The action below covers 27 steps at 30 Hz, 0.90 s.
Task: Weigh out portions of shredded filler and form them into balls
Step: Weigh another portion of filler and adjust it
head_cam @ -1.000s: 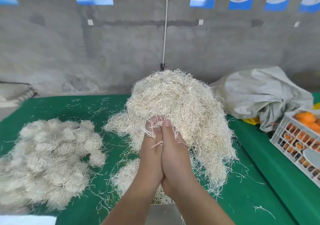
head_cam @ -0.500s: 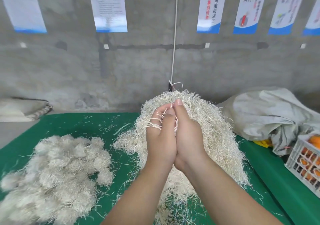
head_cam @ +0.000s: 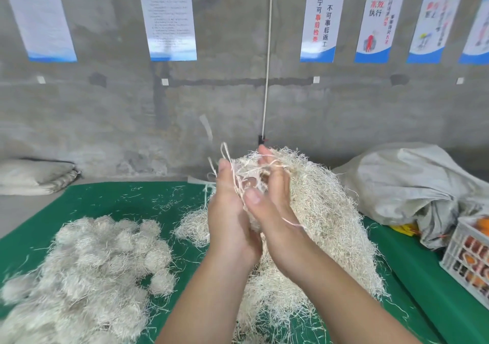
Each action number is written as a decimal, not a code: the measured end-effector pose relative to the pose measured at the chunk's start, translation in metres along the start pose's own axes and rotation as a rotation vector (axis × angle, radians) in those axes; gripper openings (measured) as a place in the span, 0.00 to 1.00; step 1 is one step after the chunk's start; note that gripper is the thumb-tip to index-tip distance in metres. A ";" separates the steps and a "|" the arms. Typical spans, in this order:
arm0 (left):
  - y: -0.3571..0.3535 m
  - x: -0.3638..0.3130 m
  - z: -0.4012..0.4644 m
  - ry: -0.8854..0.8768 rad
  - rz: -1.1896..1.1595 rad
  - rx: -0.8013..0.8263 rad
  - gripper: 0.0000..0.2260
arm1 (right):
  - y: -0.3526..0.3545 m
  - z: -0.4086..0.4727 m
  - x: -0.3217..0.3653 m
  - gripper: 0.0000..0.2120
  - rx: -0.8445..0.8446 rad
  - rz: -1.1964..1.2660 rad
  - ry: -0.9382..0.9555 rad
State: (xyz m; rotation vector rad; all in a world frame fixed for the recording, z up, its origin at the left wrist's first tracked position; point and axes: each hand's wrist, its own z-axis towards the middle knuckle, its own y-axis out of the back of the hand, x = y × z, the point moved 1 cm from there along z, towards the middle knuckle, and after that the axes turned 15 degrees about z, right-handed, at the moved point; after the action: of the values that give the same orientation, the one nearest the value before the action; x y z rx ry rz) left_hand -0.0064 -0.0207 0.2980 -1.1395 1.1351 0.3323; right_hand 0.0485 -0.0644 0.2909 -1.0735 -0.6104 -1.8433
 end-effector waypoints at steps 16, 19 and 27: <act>0.009 0.034 -0.017 -0.229 0.382 -0.031 0.24 | -0.003 -0.016 -0.019 0.34 -0.307 0.365 -0.099; 0.015 0.043 -0.022 -0.078 0.331 0.056 0.32 | -0.003 -0.018 -0.028 0.33 -0.290 0.253 0.010; 0.037 0.049 -0.005 -0.125 0.462 -0.165 0.32 | -0.002 -0.022 -0.044 0.26 0.065 0.059 -0.224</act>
State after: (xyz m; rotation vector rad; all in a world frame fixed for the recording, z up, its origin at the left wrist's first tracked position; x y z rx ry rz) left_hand -0.0137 -0.0242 0.2368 -0.9730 1.2711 0.8559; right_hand 0.0478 -0.0603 0.2420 -1.2503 -0.7557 -1.6540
